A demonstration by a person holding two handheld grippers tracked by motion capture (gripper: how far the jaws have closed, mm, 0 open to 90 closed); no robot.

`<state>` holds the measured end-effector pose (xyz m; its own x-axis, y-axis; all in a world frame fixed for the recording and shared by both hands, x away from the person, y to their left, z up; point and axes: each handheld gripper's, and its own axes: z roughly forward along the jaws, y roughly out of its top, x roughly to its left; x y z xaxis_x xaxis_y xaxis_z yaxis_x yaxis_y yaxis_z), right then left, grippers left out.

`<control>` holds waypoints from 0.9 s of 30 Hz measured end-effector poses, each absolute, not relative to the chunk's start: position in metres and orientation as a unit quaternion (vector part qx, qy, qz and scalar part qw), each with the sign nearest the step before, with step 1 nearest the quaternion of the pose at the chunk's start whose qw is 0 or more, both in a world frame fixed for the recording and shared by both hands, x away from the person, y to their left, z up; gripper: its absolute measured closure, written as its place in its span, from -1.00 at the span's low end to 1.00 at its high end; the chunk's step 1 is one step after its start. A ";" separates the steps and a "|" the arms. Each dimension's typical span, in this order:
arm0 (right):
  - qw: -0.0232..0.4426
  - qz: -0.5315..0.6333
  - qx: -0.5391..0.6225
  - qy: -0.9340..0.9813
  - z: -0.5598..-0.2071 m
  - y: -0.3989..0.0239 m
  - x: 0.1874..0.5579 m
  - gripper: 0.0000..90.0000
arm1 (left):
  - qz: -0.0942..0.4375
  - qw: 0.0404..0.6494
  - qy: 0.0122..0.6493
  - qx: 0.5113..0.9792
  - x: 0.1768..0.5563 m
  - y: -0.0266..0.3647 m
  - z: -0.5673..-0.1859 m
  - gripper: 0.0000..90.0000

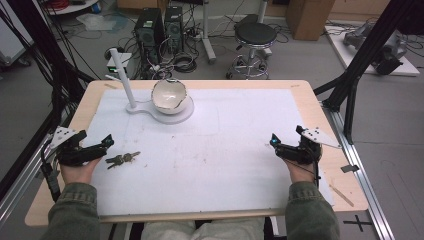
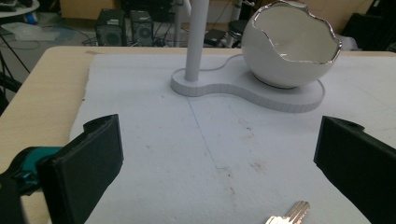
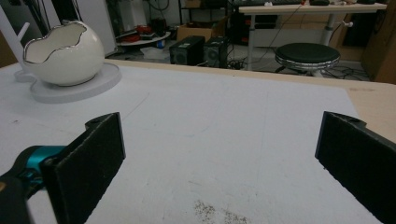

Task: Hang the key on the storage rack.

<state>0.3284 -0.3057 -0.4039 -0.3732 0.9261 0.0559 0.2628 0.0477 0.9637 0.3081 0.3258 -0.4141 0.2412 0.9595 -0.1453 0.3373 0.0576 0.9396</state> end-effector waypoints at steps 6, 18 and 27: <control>0.319 0.515 0.458 0.651 -0.404 -0.305 0.328 -0.99 | 0.303 0.483 0.509 0.644 0.310 0.318 -0.415 -0.96; 0.316 0.513 0.455 0.656 -0.405 -0.304 0.329 -0.99 | 0.278 0.468 0.484 0.685 0.313 0.305 -0.415 -0.96; 0.312 0.511 0.452 0.661 -0.405 -0.304 0.330 -0.99 | 0.255 0.457 0.476 0.707 0.316 0.302 -0.415 -0.96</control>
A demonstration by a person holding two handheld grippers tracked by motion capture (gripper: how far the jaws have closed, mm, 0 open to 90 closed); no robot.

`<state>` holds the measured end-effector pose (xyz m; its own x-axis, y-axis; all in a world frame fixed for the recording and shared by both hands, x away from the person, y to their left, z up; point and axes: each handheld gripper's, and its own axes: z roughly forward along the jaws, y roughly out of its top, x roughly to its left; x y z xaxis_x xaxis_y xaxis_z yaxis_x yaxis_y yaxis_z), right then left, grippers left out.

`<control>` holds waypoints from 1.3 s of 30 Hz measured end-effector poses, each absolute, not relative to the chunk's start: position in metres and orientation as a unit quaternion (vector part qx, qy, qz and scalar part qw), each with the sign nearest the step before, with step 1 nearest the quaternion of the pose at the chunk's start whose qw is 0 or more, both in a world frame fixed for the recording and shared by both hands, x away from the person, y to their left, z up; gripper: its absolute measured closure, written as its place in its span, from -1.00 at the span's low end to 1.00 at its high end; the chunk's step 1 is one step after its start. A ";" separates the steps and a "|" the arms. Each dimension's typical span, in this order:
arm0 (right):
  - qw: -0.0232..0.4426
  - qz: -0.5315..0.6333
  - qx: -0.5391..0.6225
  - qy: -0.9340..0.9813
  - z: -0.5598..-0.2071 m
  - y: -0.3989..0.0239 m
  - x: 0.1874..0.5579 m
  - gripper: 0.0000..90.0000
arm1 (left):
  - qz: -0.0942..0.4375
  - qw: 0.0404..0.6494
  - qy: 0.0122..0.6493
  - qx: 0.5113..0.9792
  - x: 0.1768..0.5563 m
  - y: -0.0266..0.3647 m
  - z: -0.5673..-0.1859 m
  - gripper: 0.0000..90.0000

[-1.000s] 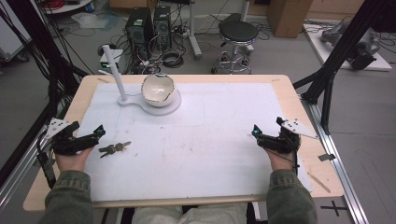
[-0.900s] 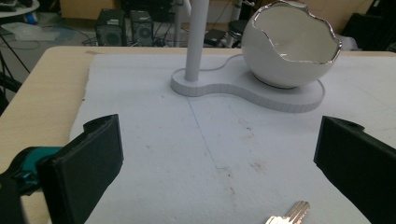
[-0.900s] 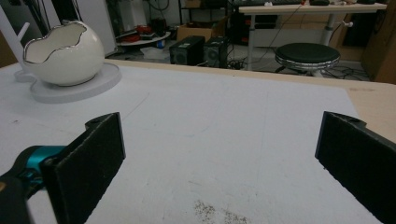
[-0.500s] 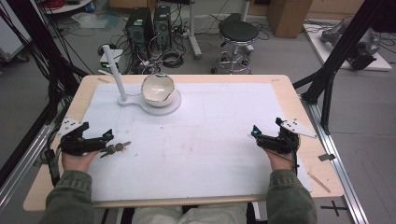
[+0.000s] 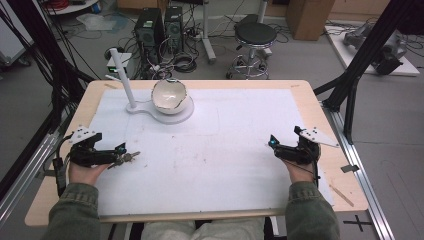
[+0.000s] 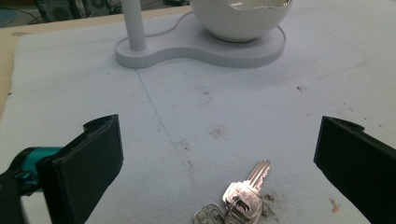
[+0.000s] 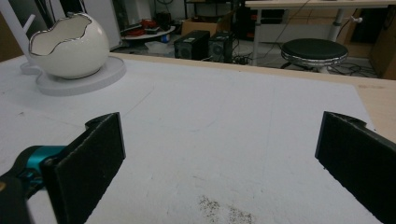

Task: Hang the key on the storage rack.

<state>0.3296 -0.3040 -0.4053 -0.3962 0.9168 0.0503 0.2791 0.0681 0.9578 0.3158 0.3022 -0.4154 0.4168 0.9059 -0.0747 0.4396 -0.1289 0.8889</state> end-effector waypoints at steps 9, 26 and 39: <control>0.310 0.511 0.450 0.664 -0.406 -0.304 0.331 -0.99 | 0.234 0.427 0.458 0.744 0.319 0.292 -0.420 -0.96; 0.305 0.510 0.447 0.669 -0.406 -0.303 0.331 -0.99 | 0.203 0.407 0.451 0.768 0.326 0.288 -0.427 -0.91; 0.298 0.506 0.445 0.677 -0.408 -0.302 0.333 -0.99 | 0.182 0.367 0.430 0.805 0.338 0.280 -0.429 -0.77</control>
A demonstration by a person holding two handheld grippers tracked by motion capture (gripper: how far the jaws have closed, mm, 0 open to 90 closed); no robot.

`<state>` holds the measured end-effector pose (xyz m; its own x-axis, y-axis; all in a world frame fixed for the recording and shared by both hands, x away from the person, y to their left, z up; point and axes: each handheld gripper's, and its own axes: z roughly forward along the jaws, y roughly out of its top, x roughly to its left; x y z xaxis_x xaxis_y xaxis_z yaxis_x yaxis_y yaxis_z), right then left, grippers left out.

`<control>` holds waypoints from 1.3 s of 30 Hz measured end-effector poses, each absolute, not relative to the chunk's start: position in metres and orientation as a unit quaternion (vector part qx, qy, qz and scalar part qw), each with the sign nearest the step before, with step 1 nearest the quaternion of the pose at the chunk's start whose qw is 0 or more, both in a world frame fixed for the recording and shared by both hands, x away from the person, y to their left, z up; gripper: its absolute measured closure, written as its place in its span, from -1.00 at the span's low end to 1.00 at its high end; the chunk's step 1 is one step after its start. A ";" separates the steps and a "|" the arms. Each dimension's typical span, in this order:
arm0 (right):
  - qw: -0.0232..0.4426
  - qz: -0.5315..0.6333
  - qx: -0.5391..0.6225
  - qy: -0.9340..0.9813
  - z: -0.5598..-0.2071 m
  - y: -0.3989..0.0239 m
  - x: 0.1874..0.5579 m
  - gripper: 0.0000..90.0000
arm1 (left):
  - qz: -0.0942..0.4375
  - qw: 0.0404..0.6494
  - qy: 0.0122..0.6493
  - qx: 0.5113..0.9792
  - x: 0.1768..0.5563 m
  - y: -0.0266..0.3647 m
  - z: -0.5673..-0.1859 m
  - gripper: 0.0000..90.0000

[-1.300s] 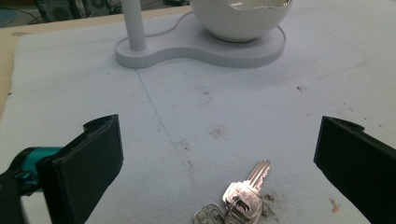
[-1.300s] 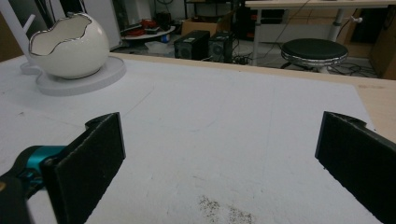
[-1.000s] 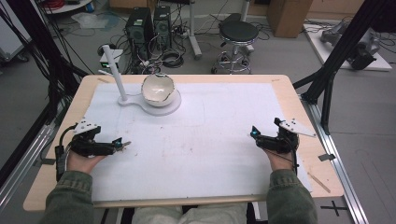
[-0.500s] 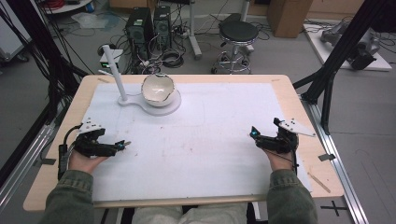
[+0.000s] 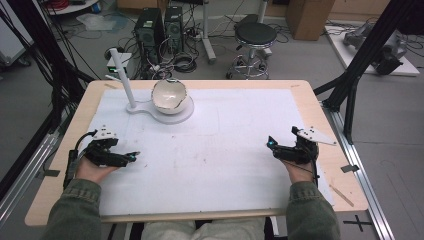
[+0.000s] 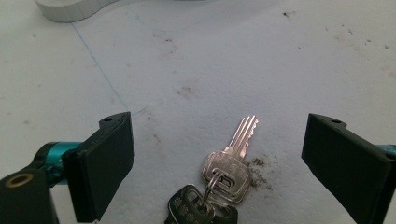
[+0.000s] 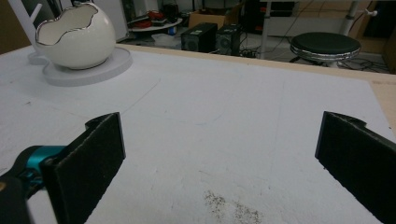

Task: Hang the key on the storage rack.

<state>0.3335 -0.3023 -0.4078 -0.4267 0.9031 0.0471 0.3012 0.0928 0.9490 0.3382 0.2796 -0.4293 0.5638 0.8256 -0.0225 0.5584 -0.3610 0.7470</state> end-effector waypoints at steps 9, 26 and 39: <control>0.299 0.501 0.444 0.680 -0.408 -0.302 0.332 -0.99 | 0.152 0.337 0.426 0.825 0.348 0.278 -0.430 -0.67; 0.301 0.494 0.437 0.688 -0.409 -0.301 0.333 -0.99 | 0.146 0.316 0.413 0.841 0.352 0.273 -0.433 -0.26; 0.302 0.491 0.437 0.691 -0.409 -0.300 0.334 -0.99 | 0.135 0.315 0.401 0.850 0.353 0.271 -0.435 0.13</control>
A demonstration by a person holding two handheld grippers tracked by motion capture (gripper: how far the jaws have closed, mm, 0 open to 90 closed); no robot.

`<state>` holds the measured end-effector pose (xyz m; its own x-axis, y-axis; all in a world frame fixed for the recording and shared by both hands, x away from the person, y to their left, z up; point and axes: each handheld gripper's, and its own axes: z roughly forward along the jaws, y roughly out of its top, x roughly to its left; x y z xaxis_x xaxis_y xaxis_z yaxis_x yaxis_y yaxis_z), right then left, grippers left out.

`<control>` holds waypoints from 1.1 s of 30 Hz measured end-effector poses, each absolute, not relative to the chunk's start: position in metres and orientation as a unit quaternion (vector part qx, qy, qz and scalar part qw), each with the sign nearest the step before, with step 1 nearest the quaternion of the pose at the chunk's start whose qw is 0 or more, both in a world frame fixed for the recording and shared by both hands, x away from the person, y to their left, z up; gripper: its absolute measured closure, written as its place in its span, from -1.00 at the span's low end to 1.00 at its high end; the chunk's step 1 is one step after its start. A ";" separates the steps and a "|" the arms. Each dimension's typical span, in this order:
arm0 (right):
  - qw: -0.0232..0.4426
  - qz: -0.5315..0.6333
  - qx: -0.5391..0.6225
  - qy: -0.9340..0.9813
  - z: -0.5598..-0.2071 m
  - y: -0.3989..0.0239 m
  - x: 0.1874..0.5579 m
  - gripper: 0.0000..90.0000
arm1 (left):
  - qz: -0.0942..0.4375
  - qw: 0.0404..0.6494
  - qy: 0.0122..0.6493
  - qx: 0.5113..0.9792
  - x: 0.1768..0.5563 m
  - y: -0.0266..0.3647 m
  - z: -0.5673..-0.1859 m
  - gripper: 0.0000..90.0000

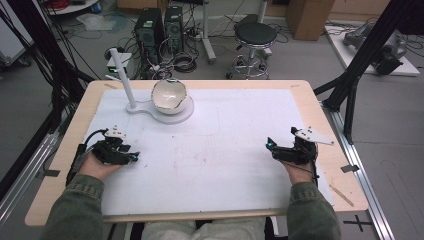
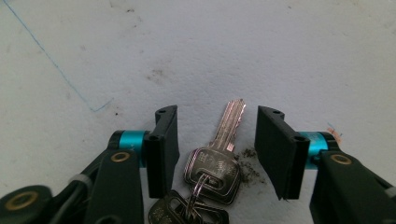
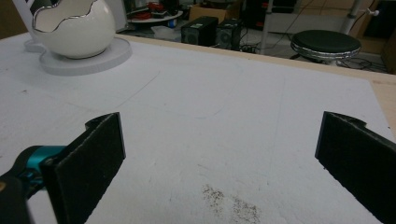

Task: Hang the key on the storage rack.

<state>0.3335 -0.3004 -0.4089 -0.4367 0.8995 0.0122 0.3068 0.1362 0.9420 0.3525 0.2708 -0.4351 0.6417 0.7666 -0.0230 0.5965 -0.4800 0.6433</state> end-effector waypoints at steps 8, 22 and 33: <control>0.303 0.490 0.437 0.691 -0.409 -0.300 0.333 -0.99 | 0.129 0.319 0.383 0.857 0.352 0.272 -0.434 0.78; 0.306 0.487 0.437 0.692 -0.409 -0.301 0.334 -0.99 | 0.151 0.355 0.390 0.836 0.347 0.282 -0.424 0.80; 0.305 0.491 0.432 0.692 -0.409 -0.301 0.333 -0.99 | 0.166 0.390 0.396 0.814 0.342 0.291 -0.415 0.90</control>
